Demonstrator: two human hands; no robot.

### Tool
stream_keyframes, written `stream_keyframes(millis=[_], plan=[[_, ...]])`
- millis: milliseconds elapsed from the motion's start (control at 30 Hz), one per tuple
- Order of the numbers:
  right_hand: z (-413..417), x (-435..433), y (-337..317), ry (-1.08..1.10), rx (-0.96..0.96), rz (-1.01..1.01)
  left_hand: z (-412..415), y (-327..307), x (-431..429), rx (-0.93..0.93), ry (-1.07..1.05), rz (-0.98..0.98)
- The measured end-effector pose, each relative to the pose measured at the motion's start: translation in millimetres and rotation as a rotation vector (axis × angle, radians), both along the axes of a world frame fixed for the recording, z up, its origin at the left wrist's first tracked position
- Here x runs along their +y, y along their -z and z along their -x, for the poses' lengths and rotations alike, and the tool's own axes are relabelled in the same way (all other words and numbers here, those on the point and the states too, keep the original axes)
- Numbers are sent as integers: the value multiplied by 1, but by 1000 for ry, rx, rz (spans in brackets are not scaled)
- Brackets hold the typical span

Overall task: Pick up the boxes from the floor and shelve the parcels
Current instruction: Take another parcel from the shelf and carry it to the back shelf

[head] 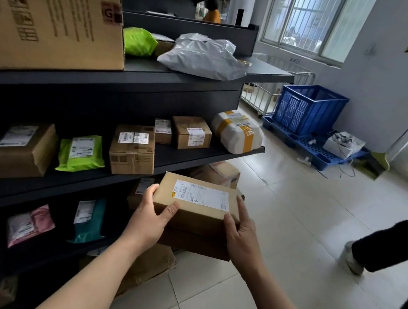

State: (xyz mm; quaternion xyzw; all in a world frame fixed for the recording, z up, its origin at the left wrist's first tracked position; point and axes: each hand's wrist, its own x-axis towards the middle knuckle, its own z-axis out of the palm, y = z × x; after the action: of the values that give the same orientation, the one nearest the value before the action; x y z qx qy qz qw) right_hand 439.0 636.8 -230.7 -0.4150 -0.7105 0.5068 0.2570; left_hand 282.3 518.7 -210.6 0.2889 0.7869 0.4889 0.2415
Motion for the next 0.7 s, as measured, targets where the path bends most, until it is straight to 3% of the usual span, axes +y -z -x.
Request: stream_keyframes(millis=[233,500,700], plan=[[16,-22,-4,-64,-37,-59,18,-2,-21,14,-152,-10],[35,-44,-6,-59,28,-76,22,-11,-29,-199,-246,-111],[43,-62,-6,-47,5,-171,31,-13,-32,-199,-333,-216]])
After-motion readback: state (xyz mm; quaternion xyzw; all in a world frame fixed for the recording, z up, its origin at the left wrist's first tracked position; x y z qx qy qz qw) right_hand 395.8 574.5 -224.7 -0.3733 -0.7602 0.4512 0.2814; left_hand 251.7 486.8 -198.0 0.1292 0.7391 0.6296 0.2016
